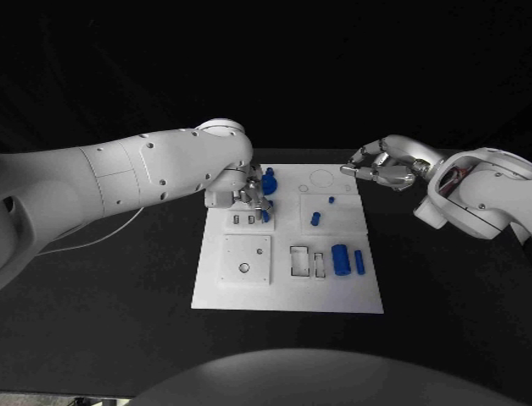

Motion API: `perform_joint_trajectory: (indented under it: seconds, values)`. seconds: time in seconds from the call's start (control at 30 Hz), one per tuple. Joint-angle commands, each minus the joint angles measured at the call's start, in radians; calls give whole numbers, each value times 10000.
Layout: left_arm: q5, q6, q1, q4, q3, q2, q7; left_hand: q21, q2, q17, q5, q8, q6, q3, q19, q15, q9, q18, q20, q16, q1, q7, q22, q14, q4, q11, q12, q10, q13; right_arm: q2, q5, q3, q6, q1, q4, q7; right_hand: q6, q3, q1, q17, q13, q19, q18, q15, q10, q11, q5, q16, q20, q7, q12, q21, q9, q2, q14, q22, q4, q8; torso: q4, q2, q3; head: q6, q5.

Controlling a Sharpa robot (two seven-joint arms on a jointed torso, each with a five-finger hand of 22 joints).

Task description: Assemble the parts on the task board

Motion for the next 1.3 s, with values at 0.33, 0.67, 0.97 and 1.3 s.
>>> perform_joint_trajectory:
  seconds: [0.33,0.67,0.97,1.3]
  values:
    - [11,-40,-5,28,9,-12,135,-63,-329,2629,-92,461,-136,796,48,-250,718,-28,-228,25,330,-122,88,1104,-391,-600,2297,1464,3188,-1,-87,-2,189,-21,-38,-51,10,-54,-80,2635,2632,-101,83,30,1039,76,-65,35,26,37,38,-107,-11,51,1043,1925,20,-19,3,0,0,1,17]
    - [-107,-55,-5,78,9,-75,149,-103,-605,2629,-162,648,-294,1422,67,-287,1100,-29,-264,25,375,-144,114,1104,-644,-632,2297,1464,3188,22,-91,-2,217,-52,-67,-98,7,-57,-61,2635,2632,-153,100,34,1039,80,-61,35,30,34,38,-167,-12,37,1043,1903,-8,-21,3,-3,2,1,41]
    - [-415,-184,16,469,20,-376,182,-106,-885,2629,-191,934,-358,2216,149,-336,1539,-42,-313,25,194,-188,204,1104,-782,-676,2297,1464,3188,2,-94,-2,207,-57,-74,-130,6,-56,-44,2635,2632,-199,114,36,1039,82,-59,35,32,34,38,-220,-12,28,1043,1883,-19,-21,7,-7,2,1,52]
    - [-754,-265,255,1245,33,-1065,159,-182,-1285,2629,-568,1065,-521,3327,162,-345,1893,-38,-325,25,-364,-177,217,1104,-693,-686,2297,1464,3188,4,-95,-2,267,-70,-126,-172,-10,-50,3,2635,2632,-243,128,40,1039,80,-59,35,38,37,38,-272,-16,9,1043,1864,-35,-30,14,-18,6,1,103]
